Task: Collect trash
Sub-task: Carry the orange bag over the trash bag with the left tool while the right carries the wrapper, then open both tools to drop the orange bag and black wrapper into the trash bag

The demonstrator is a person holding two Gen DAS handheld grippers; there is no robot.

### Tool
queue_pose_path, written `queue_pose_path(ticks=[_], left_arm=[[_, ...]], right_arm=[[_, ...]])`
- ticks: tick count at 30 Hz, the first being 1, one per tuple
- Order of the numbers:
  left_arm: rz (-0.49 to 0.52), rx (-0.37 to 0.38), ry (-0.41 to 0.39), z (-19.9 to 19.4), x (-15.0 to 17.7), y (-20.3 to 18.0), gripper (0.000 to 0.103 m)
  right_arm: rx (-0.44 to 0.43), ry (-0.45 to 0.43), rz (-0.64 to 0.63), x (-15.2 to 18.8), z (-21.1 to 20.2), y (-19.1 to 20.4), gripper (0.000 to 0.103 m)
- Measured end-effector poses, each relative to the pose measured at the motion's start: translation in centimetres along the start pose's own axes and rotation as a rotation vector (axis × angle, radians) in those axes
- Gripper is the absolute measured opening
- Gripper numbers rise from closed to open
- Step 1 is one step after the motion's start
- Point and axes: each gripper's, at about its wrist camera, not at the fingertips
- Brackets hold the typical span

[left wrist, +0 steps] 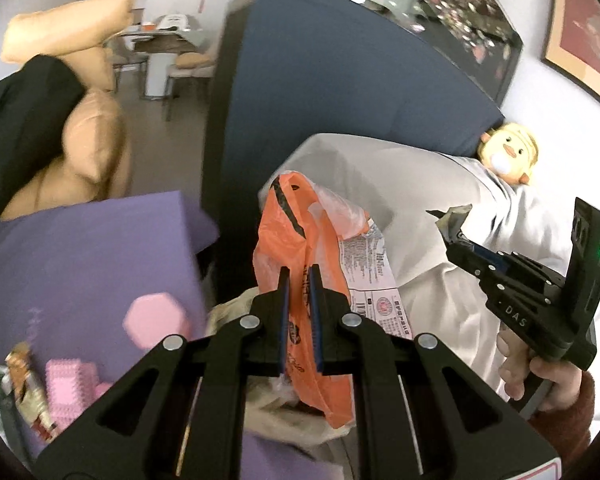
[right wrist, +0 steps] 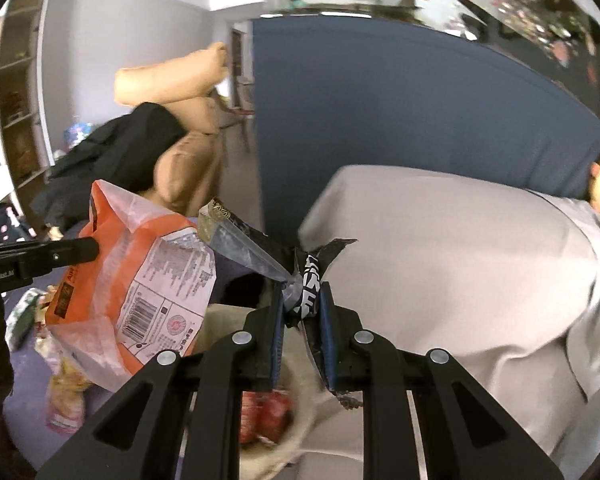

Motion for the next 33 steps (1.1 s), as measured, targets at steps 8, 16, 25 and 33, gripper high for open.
queue_pose_path(ticks=[8,16,25,33], left_arm=[[0.053,-0.028,0.051,5.5,0.8,-2.3,0.008],[0.145,-0.127,0.051,7.2,2.1,-2.7,0.008],[0.249,-0.202,0.219,10.8,6.1,-3.5,0.008],[0.235,-0.232,0.285,13.9,8.1,-3.0,0.008]], right_arm=[[0.035,-0.002,0.055,1.7,0.1,-3.3,0.017],[0.016,0.026,0.073,2.7,2.0,-3.4,0.017],[0.017,0.032,0.072,2.9,2.6,-3.3,0.017],[0.051,0.037,0.112,3.7,2.4,-5.3,0.017]])
Point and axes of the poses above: each gripper's, at about its wrist camera, not at the fingertips, and z roughly the way its jaws point, y to its left, x to its underside, and after that the axes turned 7 degrees about -z, right-handed
